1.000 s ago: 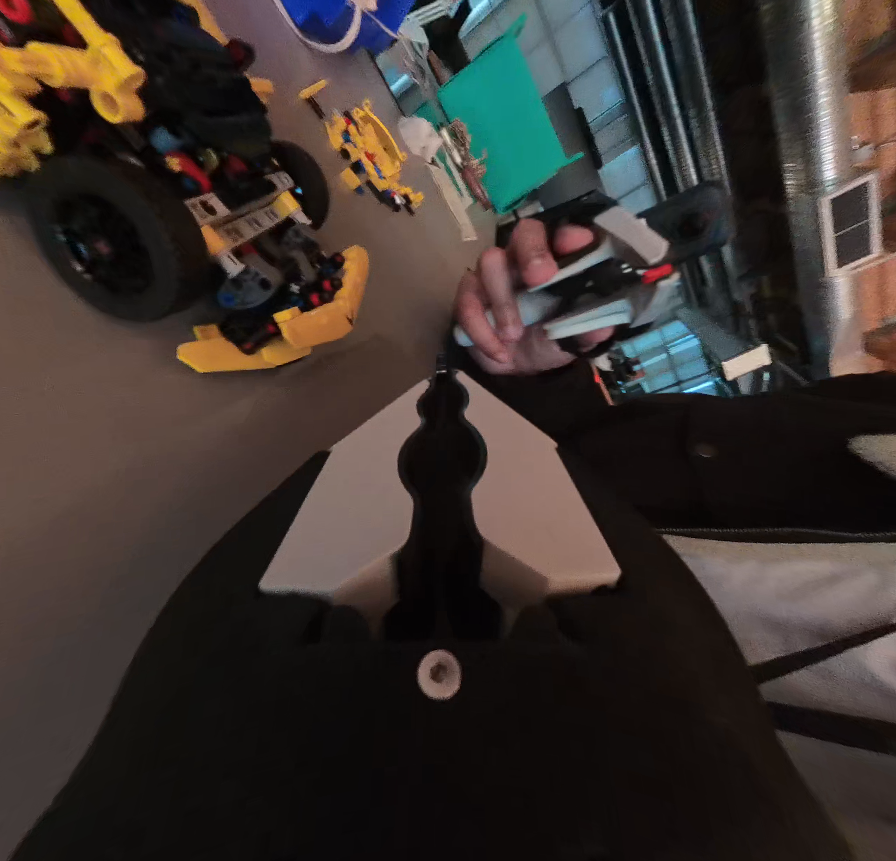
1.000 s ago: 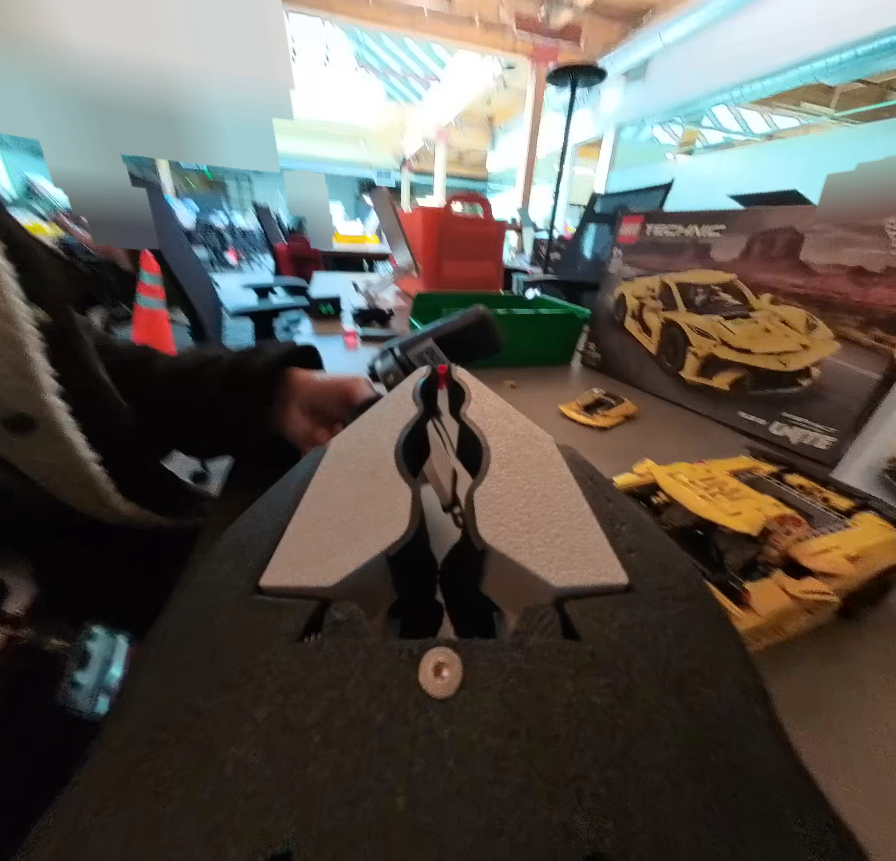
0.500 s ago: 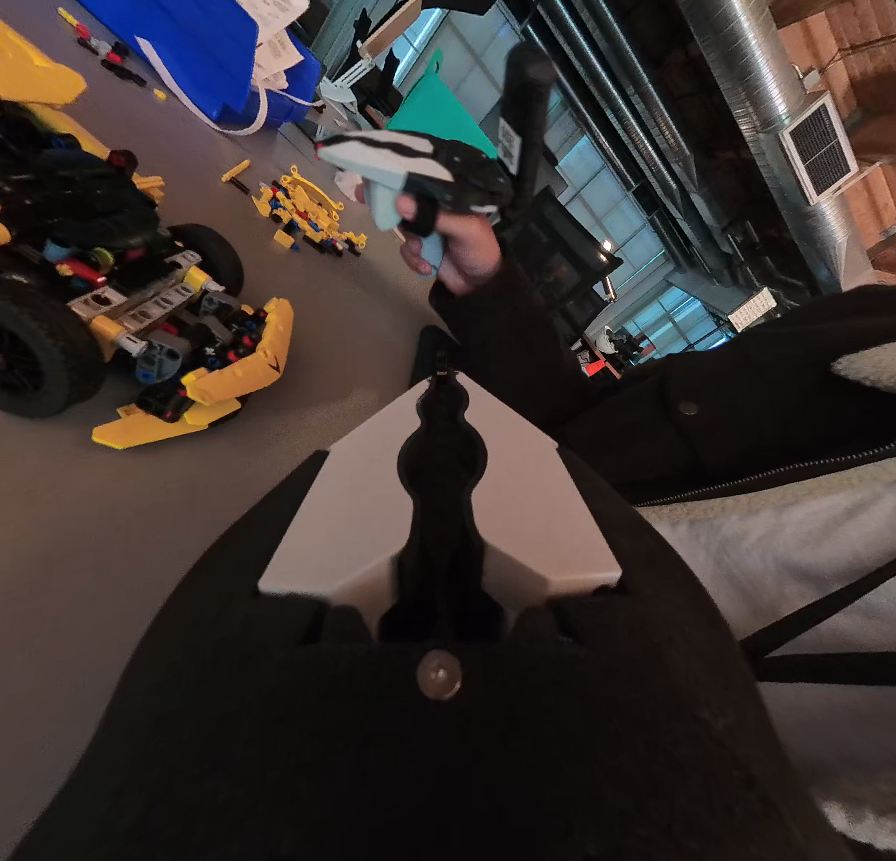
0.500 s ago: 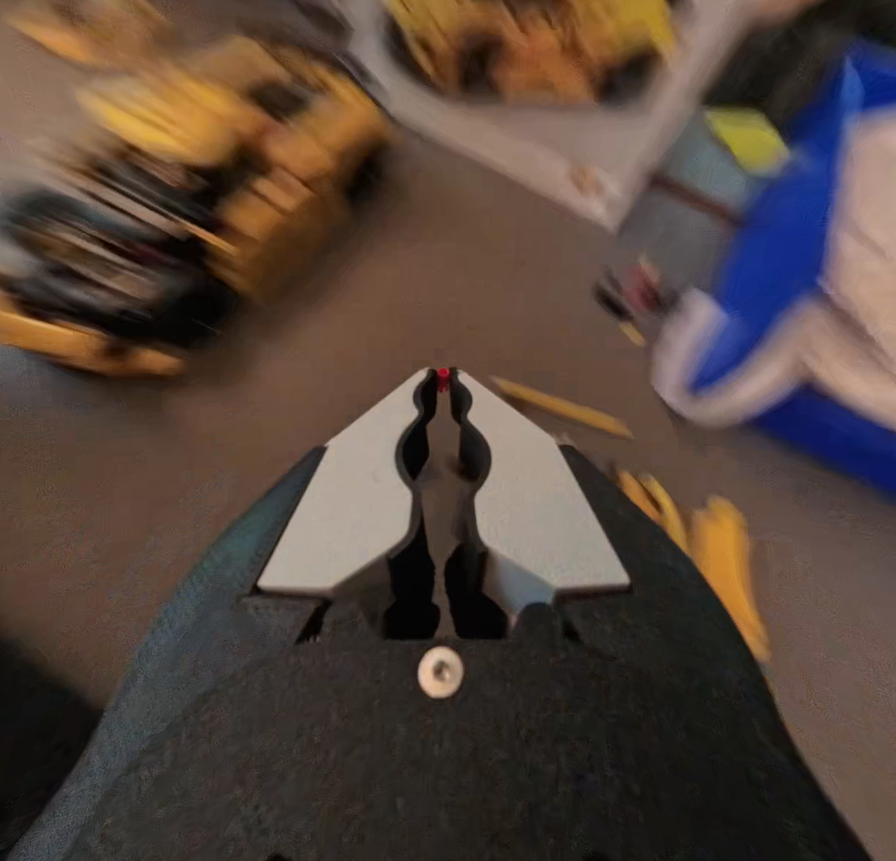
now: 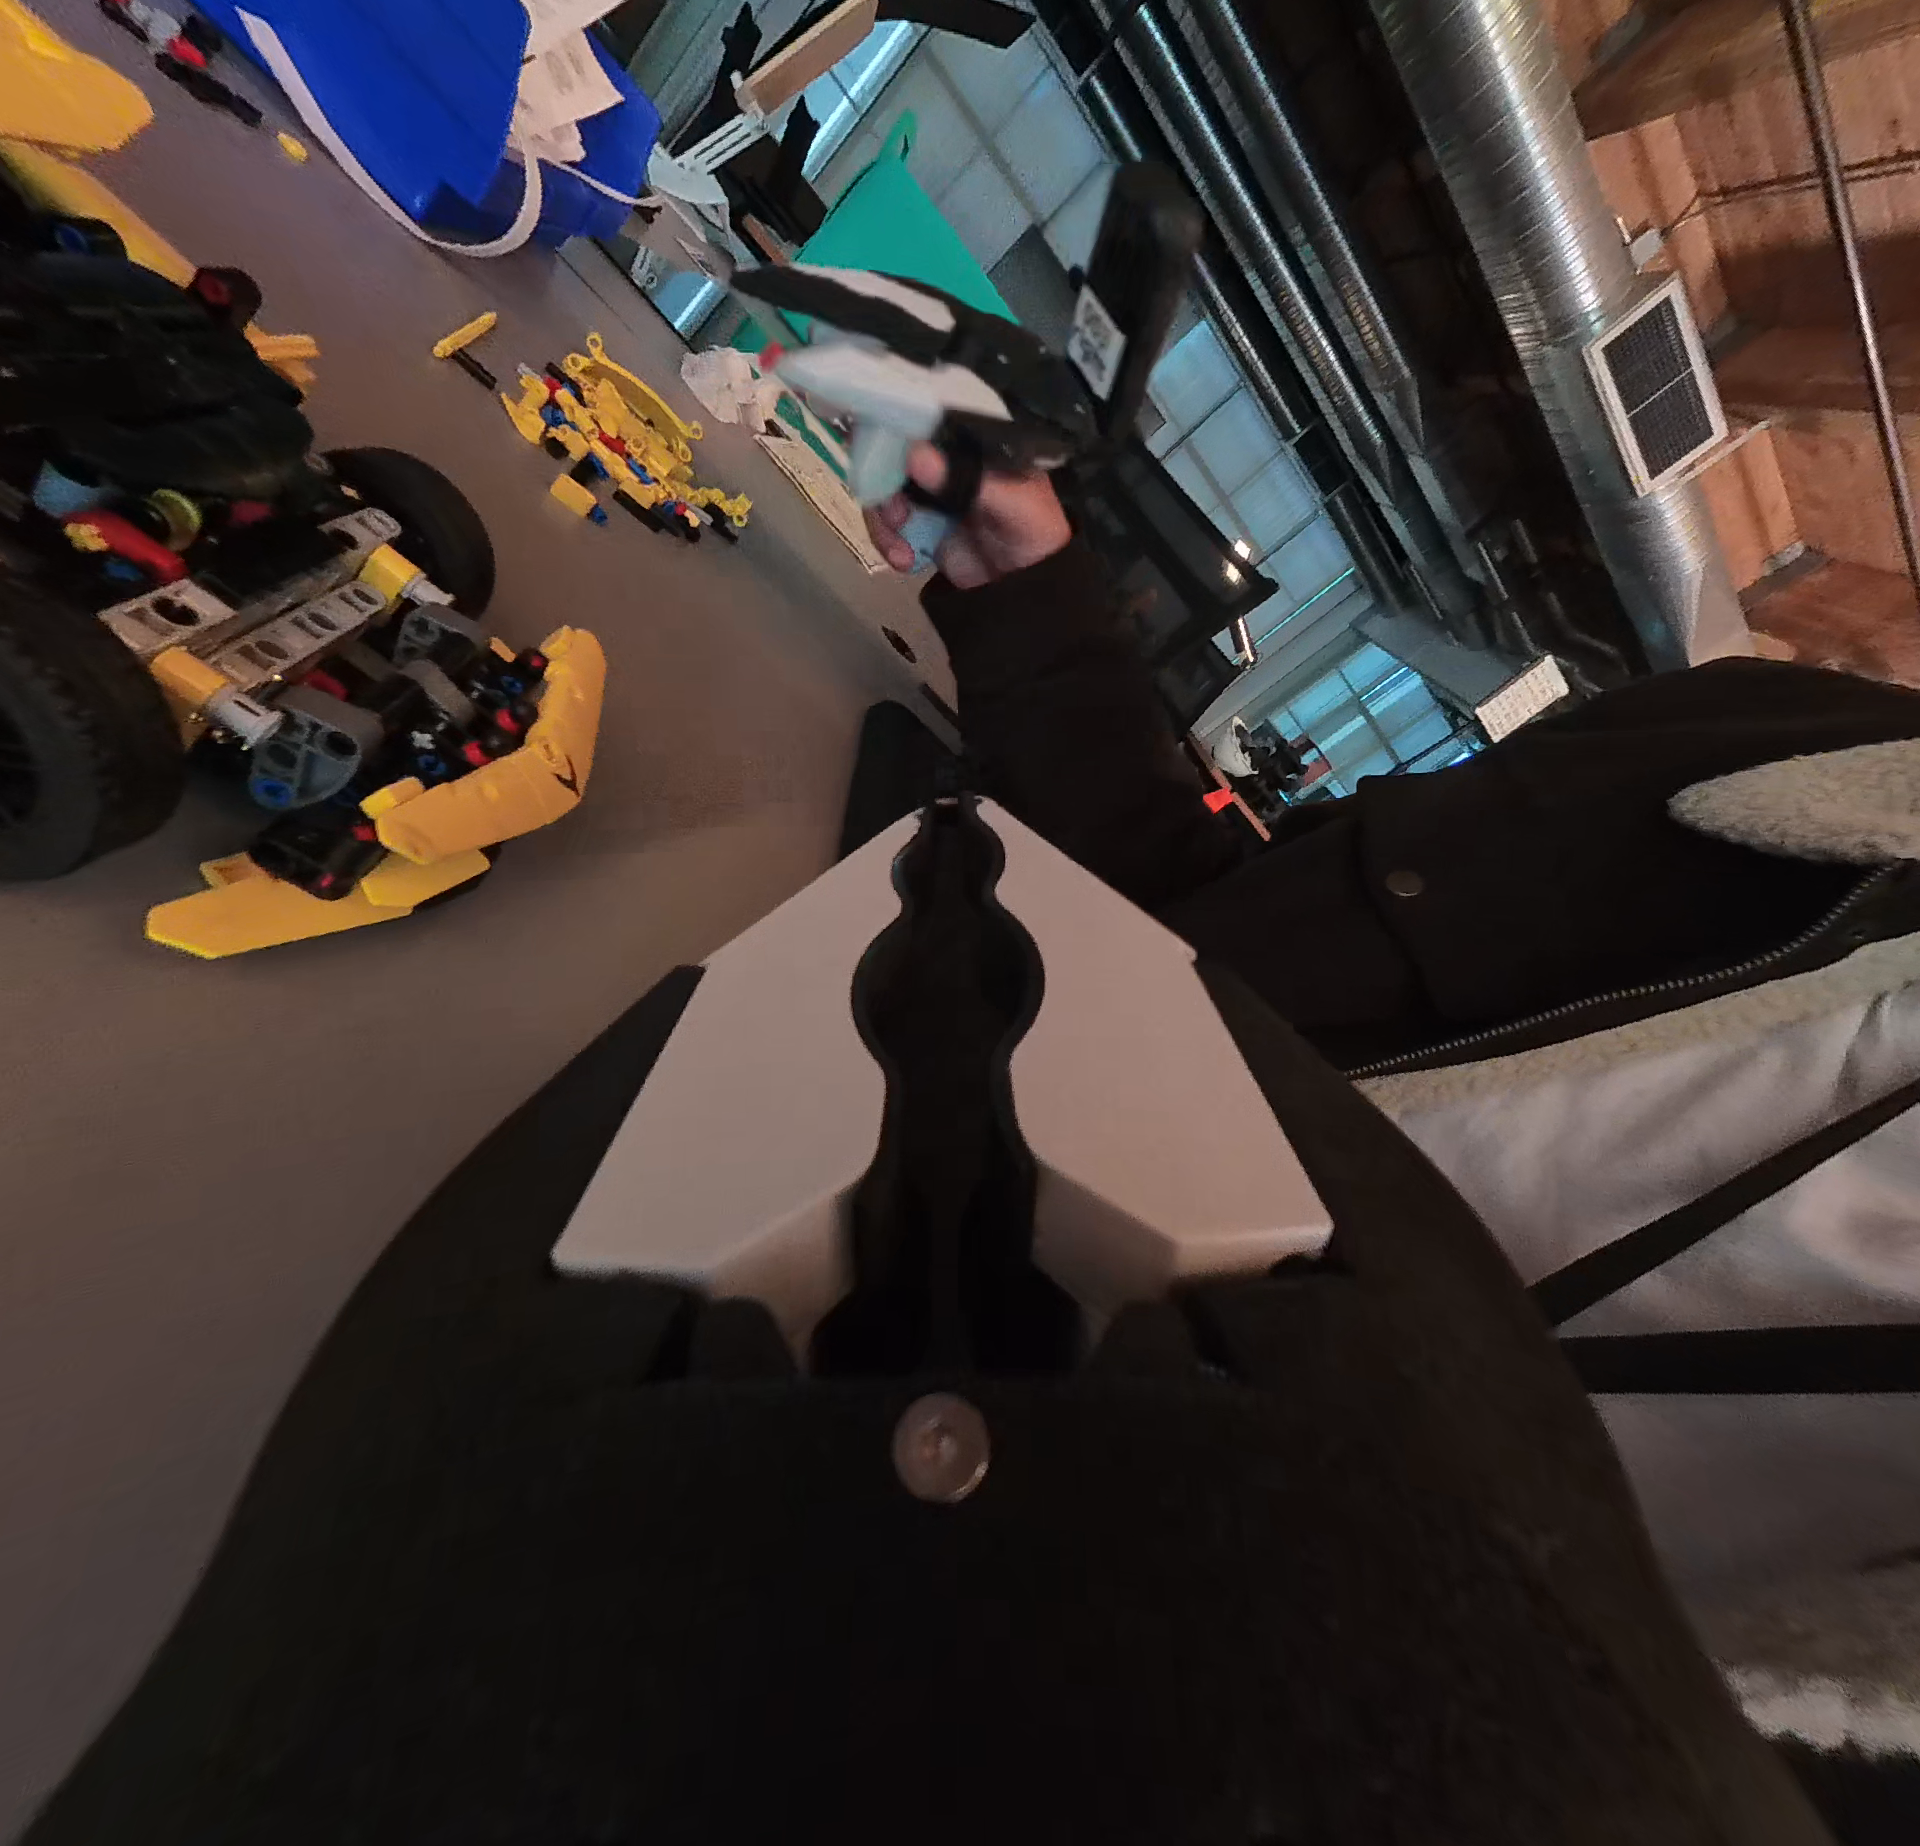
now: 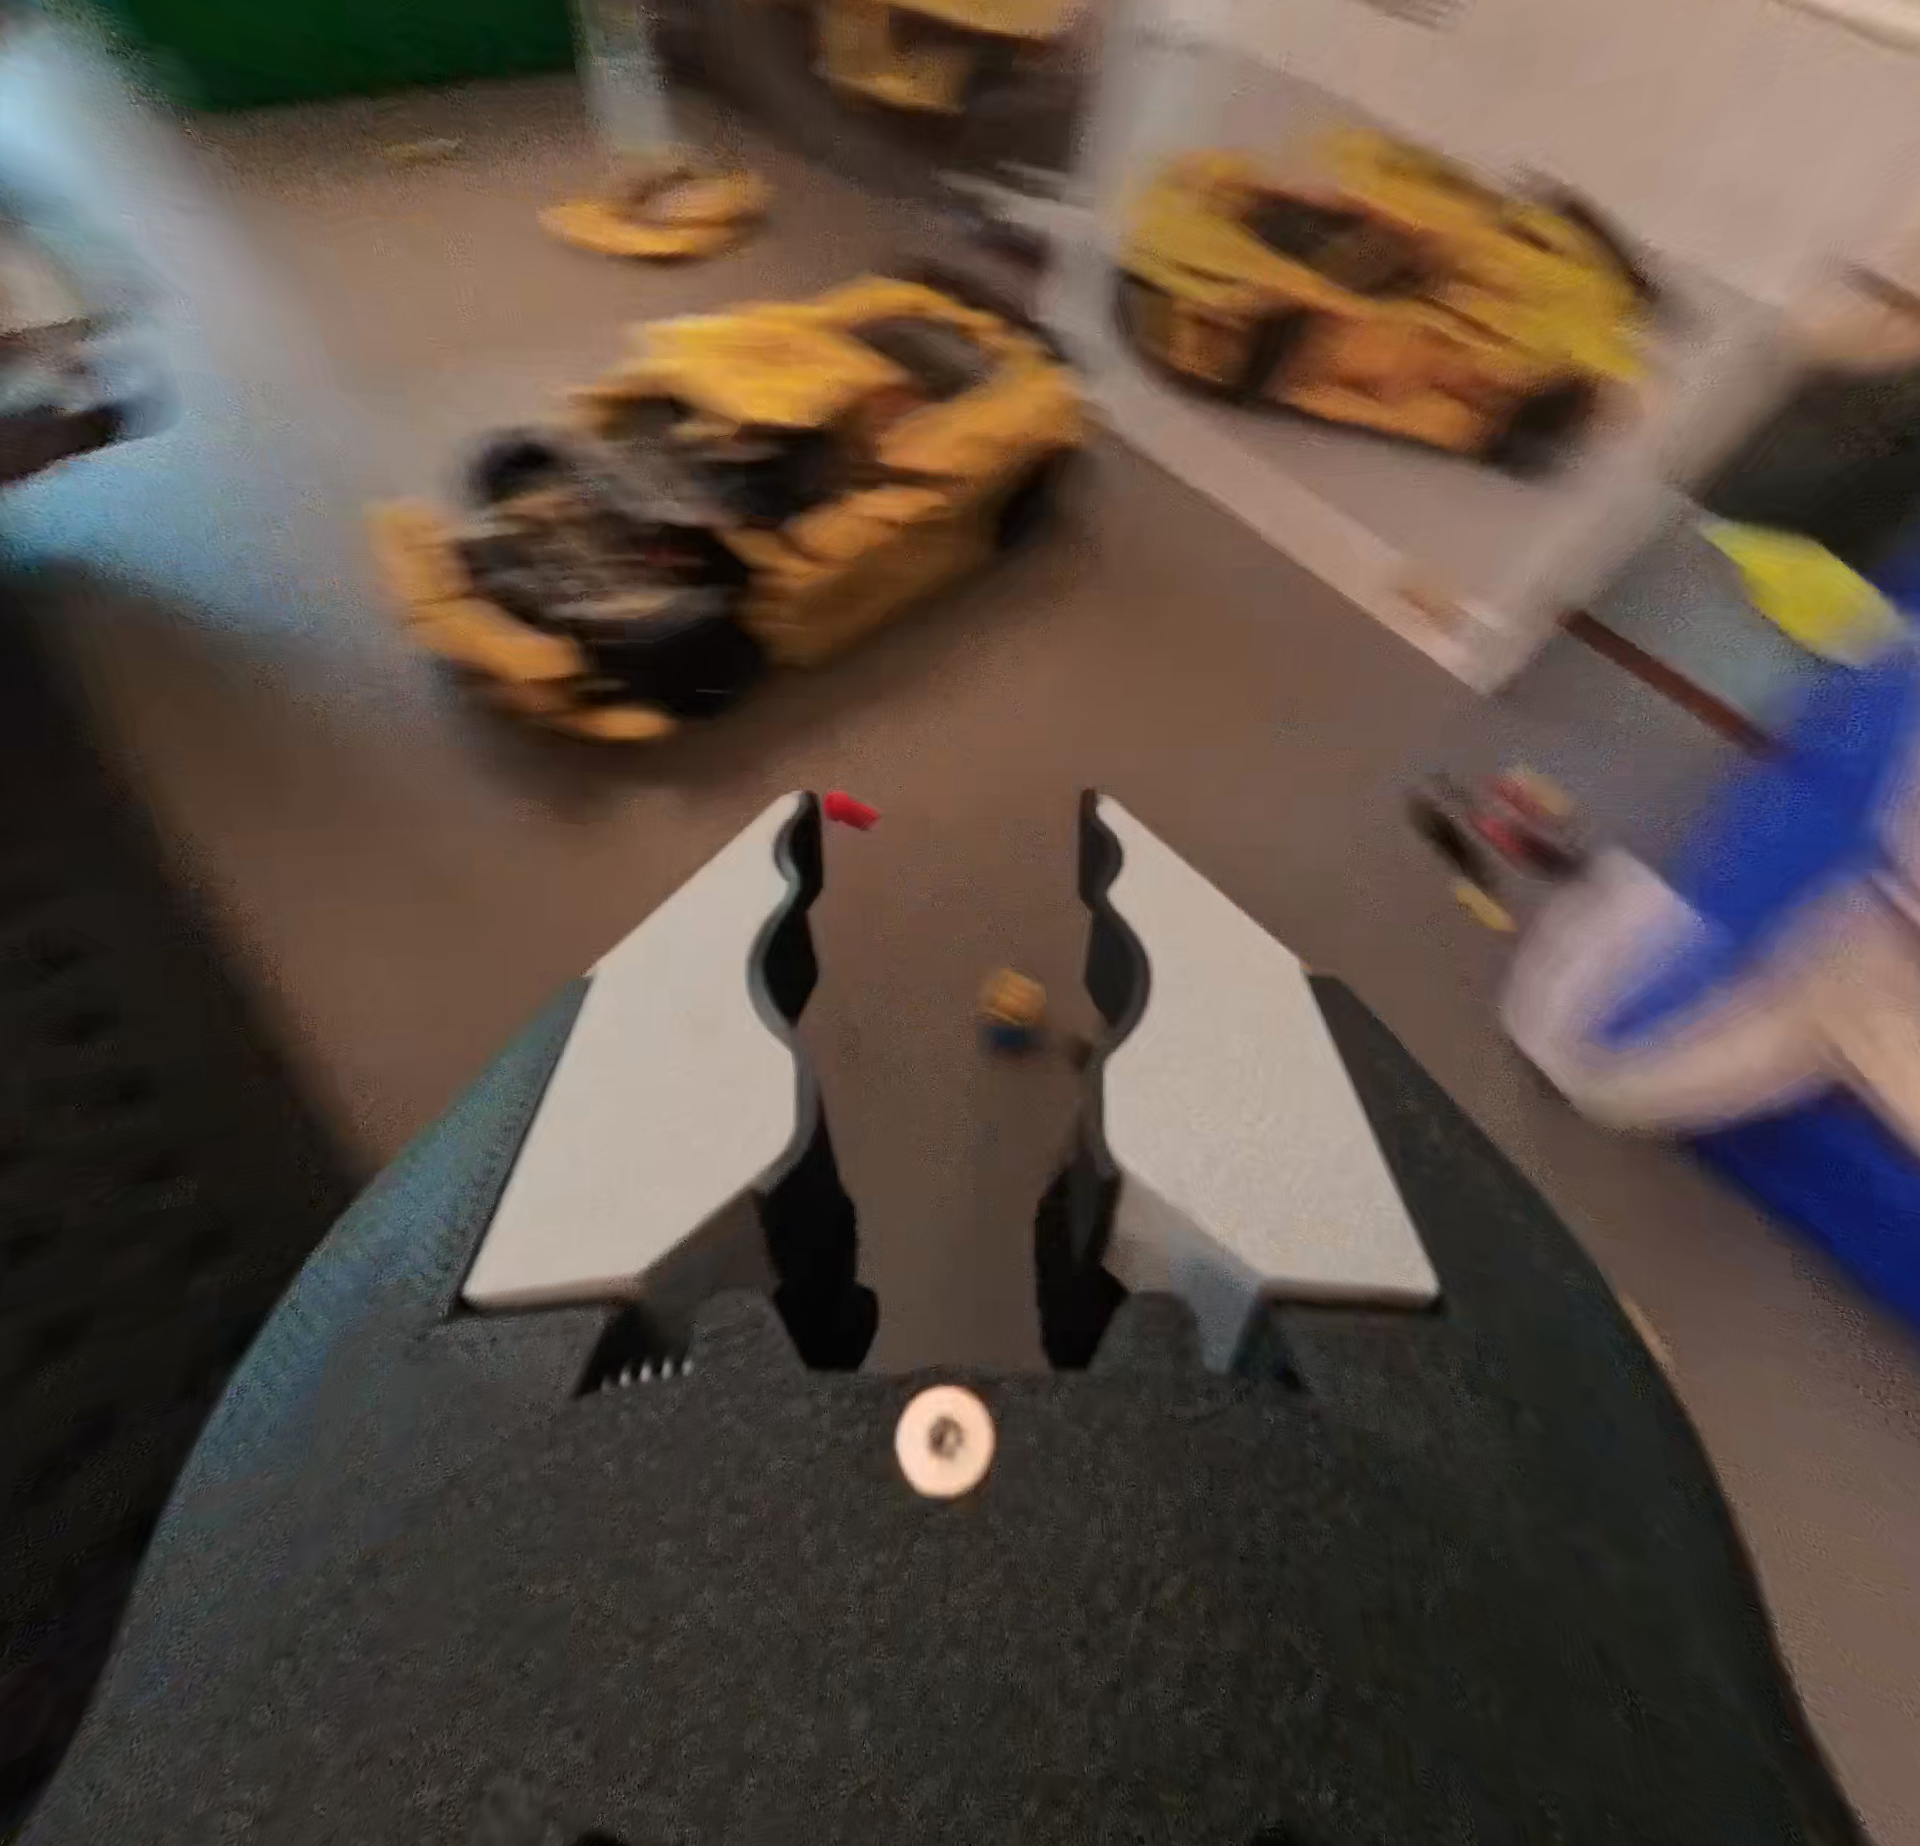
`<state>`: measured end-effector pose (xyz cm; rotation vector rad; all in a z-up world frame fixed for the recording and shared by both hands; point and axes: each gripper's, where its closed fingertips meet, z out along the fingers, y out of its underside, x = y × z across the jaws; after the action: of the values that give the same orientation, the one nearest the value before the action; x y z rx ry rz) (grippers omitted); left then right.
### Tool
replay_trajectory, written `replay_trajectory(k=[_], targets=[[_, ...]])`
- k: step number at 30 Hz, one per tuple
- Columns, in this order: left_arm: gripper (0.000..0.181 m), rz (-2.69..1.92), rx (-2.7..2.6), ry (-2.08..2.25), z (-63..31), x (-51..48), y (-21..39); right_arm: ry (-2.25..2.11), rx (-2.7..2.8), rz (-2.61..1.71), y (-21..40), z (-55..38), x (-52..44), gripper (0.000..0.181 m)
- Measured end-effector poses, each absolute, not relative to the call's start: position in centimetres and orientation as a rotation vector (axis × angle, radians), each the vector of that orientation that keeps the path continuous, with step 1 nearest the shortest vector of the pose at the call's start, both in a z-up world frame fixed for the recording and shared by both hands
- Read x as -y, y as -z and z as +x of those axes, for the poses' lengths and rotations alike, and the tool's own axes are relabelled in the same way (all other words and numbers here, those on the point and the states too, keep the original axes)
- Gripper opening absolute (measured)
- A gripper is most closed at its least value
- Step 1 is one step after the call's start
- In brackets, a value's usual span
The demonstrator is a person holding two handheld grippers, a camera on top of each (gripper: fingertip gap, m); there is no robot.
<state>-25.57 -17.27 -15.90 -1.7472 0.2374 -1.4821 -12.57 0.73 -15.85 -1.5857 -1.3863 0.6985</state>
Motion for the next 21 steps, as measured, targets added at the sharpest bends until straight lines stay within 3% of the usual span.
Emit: replay_trajectory(k=[3, 6, 15, 21], targets=[[0.002, -1.734, -0.245, 1.491, -25.5, 17.4, 15.7, -0.927, 1.716, -1.245, 15.6, -19.0, 10.6, 0.04], [0.002, -1.721, -0.24, 1.496, -25.6, 17.5, 15.5, -0.943, 1.785, -1.12, 16.1, -23.1, 15.9, 0.033], [0.002, -1.751, -0.287, 1.488, -25.1, 17.8, 15.8, -0.752, 1.738, -0.99, 16.3, -25.7, 17.3, 0.007], [0.01, -1.762, -0.207, 1.458, -25.9, 16.9, 16.1, -0.628, 1.712, -1.109, 16.1, -23.1, 12.2, 0.007]])
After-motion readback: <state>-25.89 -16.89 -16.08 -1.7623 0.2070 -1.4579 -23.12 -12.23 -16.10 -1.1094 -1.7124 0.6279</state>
